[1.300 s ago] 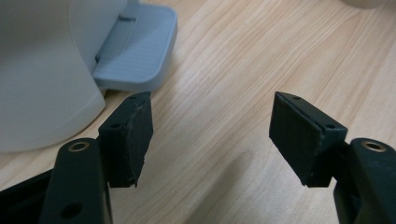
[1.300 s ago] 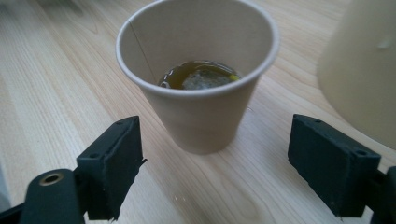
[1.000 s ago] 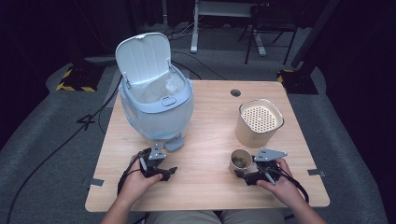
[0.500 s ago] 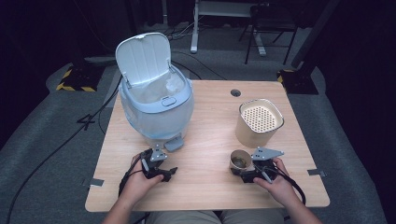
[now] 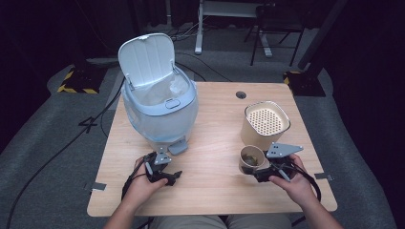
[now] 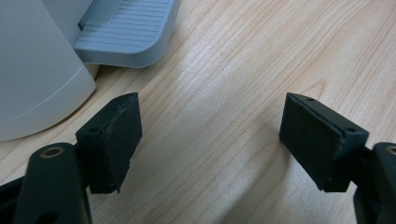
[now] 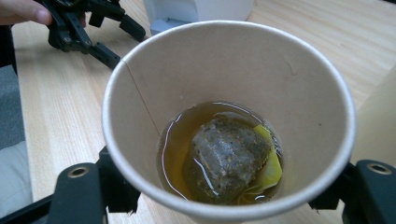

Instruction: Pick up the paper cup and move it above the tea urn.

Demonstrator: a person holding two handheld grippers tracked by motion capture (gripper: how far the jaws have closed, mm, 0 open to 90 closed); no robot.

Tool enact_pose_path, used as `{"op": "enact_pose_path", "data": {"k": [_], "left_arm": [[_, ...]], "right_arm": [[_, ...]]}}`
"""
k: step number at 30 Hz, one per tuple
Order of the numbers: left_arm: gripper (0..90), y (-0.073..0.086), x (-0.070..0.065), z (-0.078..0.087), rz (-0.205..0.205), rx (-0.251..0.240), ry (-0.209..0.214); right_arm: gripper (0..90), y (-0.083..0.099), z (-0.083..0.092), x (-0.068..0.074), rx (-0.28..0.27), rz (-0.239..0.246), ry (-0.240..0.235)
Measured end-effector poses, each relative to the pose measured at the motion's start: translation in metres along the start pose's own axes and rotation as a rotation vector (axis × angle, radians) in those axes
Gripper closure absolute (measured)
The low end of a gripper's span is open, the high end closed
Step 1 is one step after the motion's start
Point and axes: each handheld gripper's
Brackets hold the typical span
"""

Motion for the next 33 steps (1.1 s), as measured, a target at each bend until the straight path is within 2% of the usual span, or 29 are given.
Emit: {"op": "enact_pose_path", "data": {"k": [4, 10, 15, 24, 33], "left_arm": [[21.1, 0.0, 0.0, 0.0, -0.001, 0.001, -0.003], [21.0, 0.0, 0.0, 0.0, 0.0, 0.001, -0.001], [20.8, 0.0, 0.0, 0.0, -0.002, 0.001, 0.001], [20.8, 0.0, 0.001, 0.0, -0.005, 0.003, 0.0], [20.8, 0.0, 0.0, 0.0, -0.004, 0.002, 0.0]], "right_arm": [[29.6, -0.012, 0.009, -0.006, 0.002, 0.018, 0.003], [29.6, -0.029, 0.02, -0.021, -0.006, 0.009, -0.009], [29.5, -0.045, 0.028, -0.035, -0.009, 0.012, 0.003], [29.4, -0.072, 0.042, -0.062, -0.011, 0.012, 0.078], [29.4, -0.092, 0.045, -0.087, -0.008, -0.008, 0.17]]}}
Point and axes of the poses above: each handheld gripper's, and its own axes: z roughly backward along the jaws, y roughly out of its underside, x roughly to its left, and after that the axes turned 12 degrees about y, right-handed
